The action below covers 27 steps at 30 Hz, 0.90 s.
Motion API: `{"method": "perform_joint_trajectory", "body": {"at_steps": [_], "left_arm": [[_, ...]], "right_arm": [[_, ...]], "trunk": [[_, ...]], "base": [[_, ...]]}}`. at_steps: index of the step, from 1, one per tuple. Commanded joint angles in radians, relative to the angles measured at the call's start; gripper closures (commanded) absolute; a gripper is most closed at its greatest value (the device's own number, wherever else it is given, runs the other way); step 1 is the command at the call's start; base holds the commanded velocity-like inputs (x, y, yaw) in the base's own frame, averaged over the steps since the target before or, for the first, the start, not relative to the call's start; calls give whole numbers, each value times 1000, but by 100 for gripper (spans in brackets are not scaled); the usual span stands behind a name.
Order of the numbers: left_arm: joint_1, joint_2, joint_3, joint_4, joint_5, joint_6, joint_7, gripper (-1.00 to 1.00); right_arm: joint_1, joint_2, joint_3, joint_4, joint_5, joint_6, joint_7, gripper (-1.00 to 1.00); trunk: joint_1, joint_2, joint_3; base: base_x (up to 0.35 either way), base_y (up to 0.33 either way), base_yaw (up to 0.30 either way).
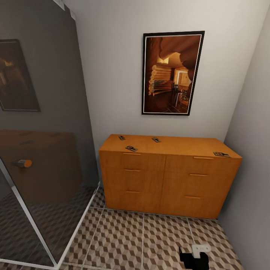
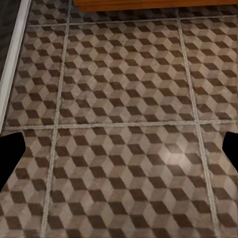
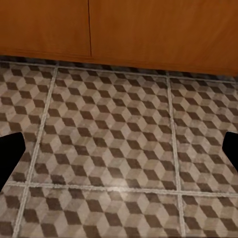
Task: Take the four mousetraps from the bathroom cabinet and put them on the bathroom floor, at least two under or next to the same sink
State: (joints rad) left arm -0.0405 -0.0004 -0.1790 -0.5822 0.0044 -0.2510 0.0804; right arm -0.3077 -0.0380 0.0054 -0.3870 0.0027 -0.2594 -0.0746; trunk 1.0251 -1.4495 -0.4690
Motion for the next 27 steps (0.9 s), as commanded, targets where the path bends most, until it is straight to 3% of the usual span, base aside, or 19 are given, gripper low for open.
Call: {"method": "perform_joint_trajectory", "body": {"at_steps": [1, 7, 27], "left_arm": [[-1, 0, -6, 18, 0, -19, 8, -100], [-1, 2, -5, 95, -4, -83, 6, -100], [-1, 6, -4, 133, -6, -101, 7, -100]], "right_arm": [[-1, 0, 1, 4, 0, -3, 0, -100], [-1, 0, 1, 14, 0, -3, 6, -100], [-1, 1, 2, 23, 0, -4, 7, -100]], "trunk": [[0, -1, -1], [0, -1, -1], [0, -1, -1]], "base": [[0, 0, 0], [0, 0, 0], [0, 0, 0]]}}
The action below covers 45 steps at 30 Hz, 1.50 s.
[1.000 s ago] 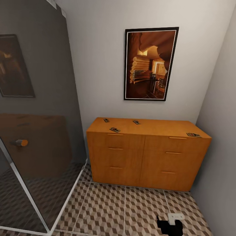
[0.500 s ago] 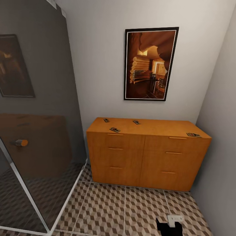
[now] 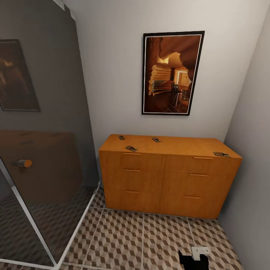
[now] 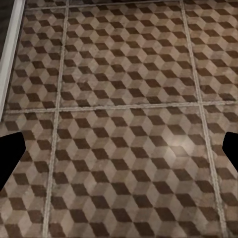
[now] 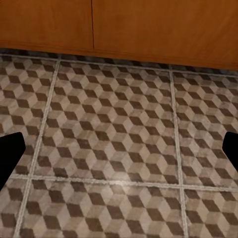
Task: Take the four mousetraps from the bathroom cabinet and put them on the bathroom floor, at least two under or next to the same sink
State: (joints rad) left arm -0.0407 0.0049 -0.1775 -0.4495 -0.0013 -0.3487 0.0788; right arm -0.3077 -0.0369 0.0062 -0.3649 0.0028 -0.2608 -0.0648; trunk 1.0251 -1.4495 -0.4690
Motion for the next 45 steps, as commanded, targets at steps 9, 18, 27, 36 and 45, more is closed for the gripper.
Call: {"method": "perform_joint_trajectory", "body": {"at_steps": [9, 18, 27, 36, 45], "left_arm": [[-1, 1, -5, 2, 2, -3, 9, -100], [-1, 0, -4, 9, 4, -3, 9, -100], [-1, 3, -4, 22, 3, -3, 9, -100], [-1, 6, -3, 27, 4, -3, 9, -100], [-1, 6, -2, 37, 3, -3, 9, -100]], "right_arm": [[-1, 1, 0, -3, 0, -4, -2, -100], [-1, 4, -1, -106, 4, 14, -9, -100], [-1, 2, 1, -424, 5, 298, -12, -100], [-1, 0, 1, -633, 5, 492, -12, -100], [-1, 1, 0, -746, 5, 638, -11, -100]], "trunk": [[0, -1, -1], [0, -1, -1], [0, -1, -1], [0, -1, -1], [0, -1, -1]], "base": [[0, 0, 0], [0, 0, 0], [0, 0, 0], [0, 0, 0], [0, 0, 0]]}}
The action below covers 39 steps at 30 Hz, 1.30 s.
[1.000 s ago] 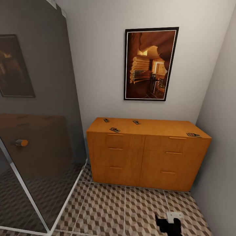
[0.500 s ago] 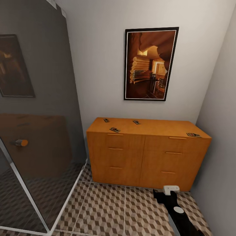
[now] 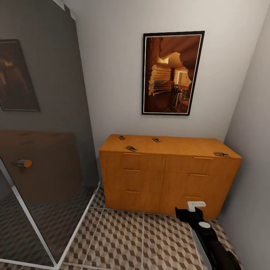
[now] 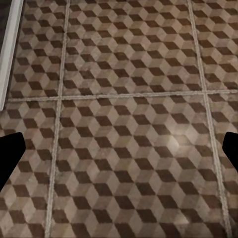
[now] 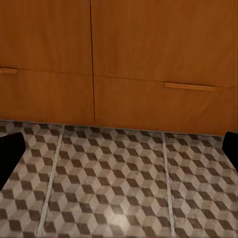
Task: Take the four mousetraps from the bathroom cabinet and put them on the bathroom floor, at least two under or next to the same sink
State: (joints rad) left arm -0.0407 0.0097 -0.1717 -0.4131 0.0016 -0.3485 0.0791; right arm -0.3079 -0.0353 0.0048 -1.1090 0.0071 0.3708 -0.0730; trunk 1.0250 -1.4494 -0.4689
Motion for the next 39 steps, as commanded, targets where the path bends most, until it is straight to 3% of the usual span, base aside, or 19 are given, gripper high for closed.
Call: {"method": "perform_joint_trajectory", "body": {"at_steps": [1, 22, 39], "left_arm": [[-1, 1, -8, 1, 0, -3, 8, -100], [-1, 0, -8, 17, -2, -1, 8, -100], [-1, -5, -10, 30, -4, -3, 7, -100]], "right_arm": [[0, 0, 1, -18, 1, 20, -3, -100], [0, -1, -6, -315, 1, 310, -4, -100], [0, -5, -6, -478, 2, 430, -8, -100]], "trunk": [[0, -1, -1], [0, -1, -1], [0, -1, -1]], "base": [[0, 0, 0], [0, 0, 0], [0, 0, 0]]}}
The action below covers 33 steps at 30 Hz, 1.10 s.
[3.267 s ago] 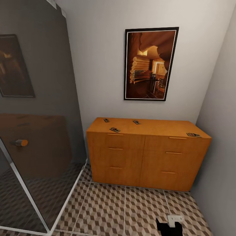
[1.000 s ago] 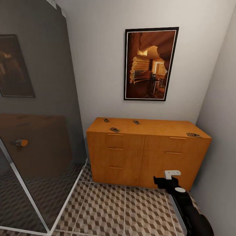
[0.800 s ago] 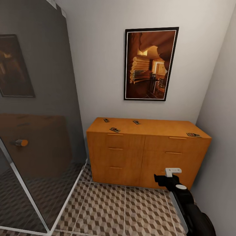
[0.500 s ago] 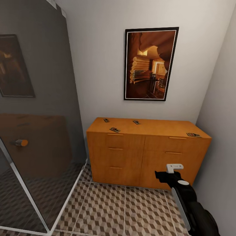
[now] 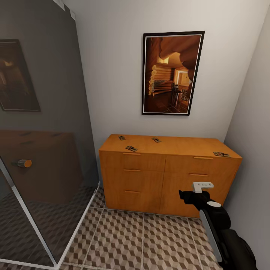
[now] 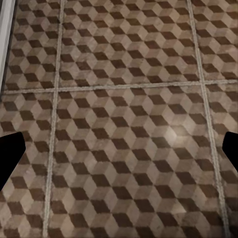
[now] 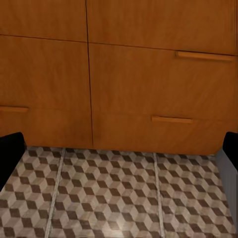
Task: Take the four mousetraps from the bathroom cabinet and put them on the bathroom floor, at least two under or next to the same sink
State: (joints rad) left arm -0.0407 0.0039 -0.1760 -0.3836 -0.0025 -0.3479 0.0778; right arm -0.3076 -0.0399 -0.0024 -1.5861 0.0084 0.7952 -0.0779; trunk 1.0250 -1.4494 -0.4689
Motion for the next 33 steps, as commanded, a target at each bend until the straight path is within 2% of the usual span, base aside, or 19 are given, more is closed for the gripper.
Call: {"method": "perform_joint_trajectory", "body": {"at_steps": [1, 6, 11, 21, 27, 33], "left_arm": [[-1, 0, -6, 1, 0, -3, 8, -100], [-1, 0, -6, 1, -1, -3, 8, -100], [-1, -1, -6, 2, -1, -3, 8, -100], [-1, -1, -7, 23, -1, -2, 8, -100], [-1, -3, -7, 28, -2, -3, 8, -100], [-1, -5, -7, 29, -3, -3, 6, -100]], "right_arm": [[-1, -2, 1, -5, 0, 7, -4, -100], [-11, -6, 1, -16, 1, 12, -15, -100], [-46, -7, 1, -20, 0, 19, -32, -100], [-201, -6, 1, -21, -1, 148, -45, -100], [-283, -5, 2, -20, -2, 173, -46, -100], [-390, -2, 5, -14, -3, 185, -46, -100]], "trunk": [[0, -1, -1], [0, -1, -1], [0, -1, -1], [0, -1, -1], [0, -1, -1], [0, -1, -1]], "base": [[0, 0, 0], [0, 0, 0], [0, 0, 0], [0, 0, 0], [0, 0, 0], [0, 0, 0]]}}
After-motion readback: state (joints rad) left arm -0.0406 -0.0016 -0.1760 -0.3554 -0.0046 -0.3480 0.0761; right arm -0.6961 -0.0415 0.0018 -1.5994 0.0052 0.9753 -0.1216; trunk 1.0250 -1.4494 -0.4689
